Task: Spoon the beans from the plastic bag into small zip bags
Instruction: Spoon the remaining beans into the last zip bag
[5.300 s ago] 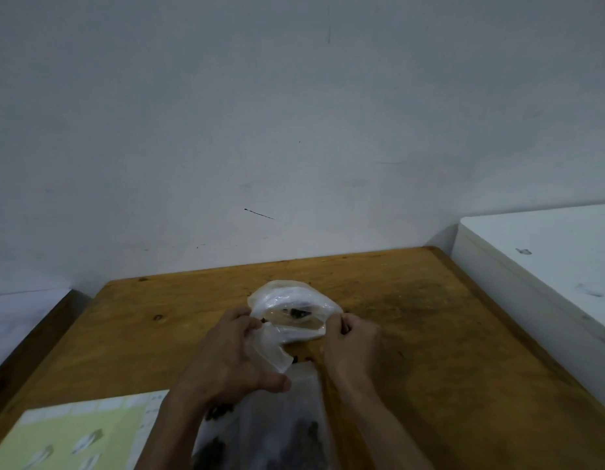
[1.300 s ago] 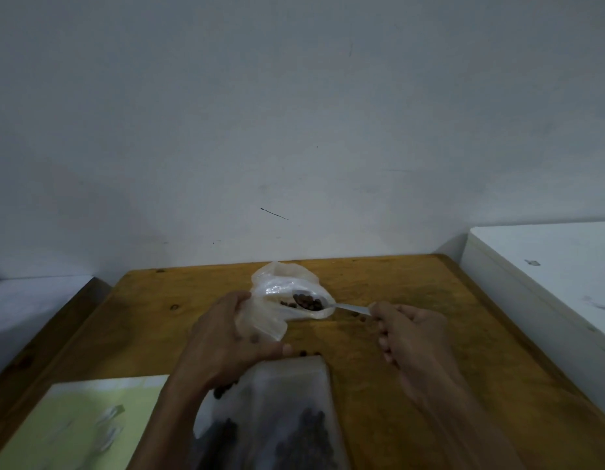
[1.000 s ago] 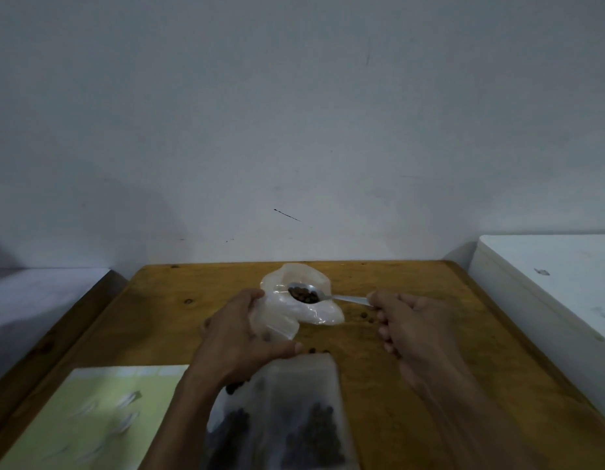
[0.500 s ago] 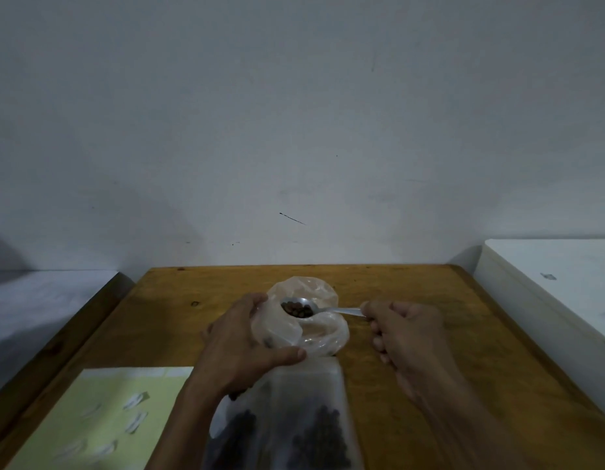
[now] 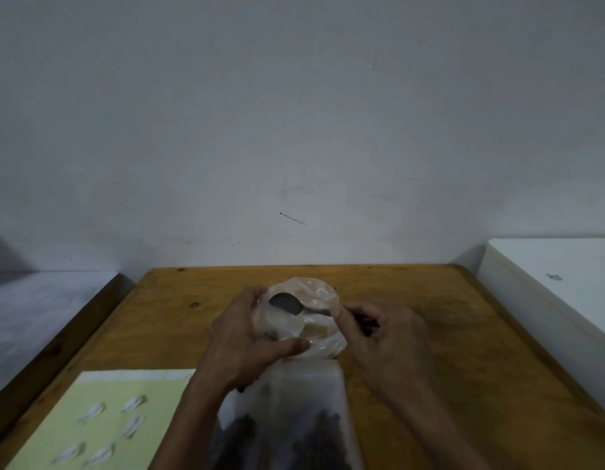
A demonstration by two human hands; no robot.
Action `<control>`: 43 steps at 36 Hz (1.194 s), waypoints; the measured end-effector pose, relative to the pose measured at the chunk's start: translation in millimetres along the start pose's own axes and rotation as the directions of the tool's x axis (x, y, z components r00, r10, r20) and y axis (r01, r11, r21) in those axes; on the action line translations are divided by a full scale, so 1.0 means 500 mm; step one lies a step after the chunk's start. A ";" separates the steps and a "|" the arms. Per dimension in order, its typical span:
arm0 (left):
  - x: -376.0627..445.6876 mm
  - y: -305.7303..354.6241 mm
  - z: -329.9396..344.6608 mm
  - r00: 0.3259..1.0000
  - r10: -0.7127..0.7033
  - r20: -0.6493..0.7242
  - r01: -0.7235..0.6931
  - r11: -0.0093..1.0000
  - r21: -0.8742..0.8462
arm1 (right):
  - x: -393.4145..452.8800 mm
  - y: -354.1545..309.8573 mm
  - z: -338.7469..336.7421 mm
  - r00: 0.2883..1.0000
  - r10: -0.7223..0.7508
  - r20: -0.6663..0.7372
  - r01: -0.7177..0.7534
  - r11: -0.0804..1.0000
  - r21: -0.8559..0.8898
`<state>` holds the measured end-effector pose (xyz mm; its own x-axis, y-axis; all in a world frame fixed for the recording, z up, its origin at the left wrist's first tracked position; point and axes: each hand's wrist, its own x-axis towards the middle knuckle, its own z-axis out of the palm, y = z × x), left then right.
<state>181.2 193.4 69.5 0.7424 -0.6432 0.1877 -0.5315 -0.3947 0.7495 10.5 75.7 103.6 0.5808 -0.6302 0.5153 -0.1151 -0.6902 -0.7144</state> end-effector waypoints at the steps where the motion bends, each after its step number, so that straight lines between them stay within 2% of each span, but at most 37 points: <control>1: 0.002 0.000 0.001 1.000 0.006 -0.004 -0.006 1.000 -0.004 | 0.000 0.005 0.000 1.000 0.015 -0.006 -0.015 1.000 0.014; 5: 0.013 -0.002 0.013 0.999 0.033 -0.027 -0.033 0.999 0.003 | 0.001 0.021 -0.014 0.985 0.150 -0.085 -0.136 0.979 0.154; 8: 0.024 0.000 0.026 0.999 0.031 -0.031 -0.031 0.999 -0.021 | 0.001 0.040 -0.035 0.944 0.291 -0.153 -0.240 0.929 0.283; 12: 0.044 0.014 0.050 0.998 0.042 -0.049 -0.044 0.998 -0.039 | 0.011 0.094 -0.060 0.834 0.518 -0.192 -0.403 0.808 0.430; 15: 0.065 0.027 0.071 0.995 0.049 -0.087 -0.052 0.998 -0.036 | 0.023 0.150 -0.063 0.739 0.657 -0.151 -0.517 0.696 0.498; 20: 0.104 0.042 0.102 0.987 0.033 -0.156 -0.041 0.998 -0.046 | 0.043 0.238 -0.035 0.613 0.787 -0.069 -0.621 0.534 0.573; 25: 0.138 0.057 0.132 0.982 0.026 -0.189 -0.037 0.998 -0.055 | 0.070 0.283 -0.016 0.546 0.834 -0.077 -0.693 0.502 0.518; 28: 0.153 0.066 0.146 0.984 0.021 -0.179 -0.034 0.997 -0.073 | 0.082 0.287 -0.013 0.570 0.817 -0.087 -0.745 0.559 0.365; 31: 0.165 0.068 0.153 0.984 0.018 -0.177 -0.031 0.997 -0.075 | 0.082 0.281 -0.013 0.692 0.710 -0.130 -0.714 0.700 0.029; 33: 0.170 0.067 0.151 0.984 0.022 -0.176 -0.034 0.997 -0.068 | 0.078 0.281 -0.011 0.743 0.659 -0.116 -0.669 0.734 -0.117; 40: 0.167 0.065 0.107 0.974 0.027 -0.224 -0.046 0.996 -0.080 | 0.066 0.287 0.002 0.785 0.611 -0.104 -0.611 0.738 -0.287; 43: 0.152 0.061 0.084 0.967 0.028 -0.253 -0.057 0.992 -0.109 | 0.056 0.277 0.011 0.834 0.536 -0.130 -0.546 0.770 -0.329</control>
<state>204.5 104.9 80.0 0.8064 -0.4671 0.3626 -0.5252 -0.2838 0.8023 15.2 -35.7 16.7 0.3182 -0.9418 0.1084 -0.6708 -0.3044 -0.6763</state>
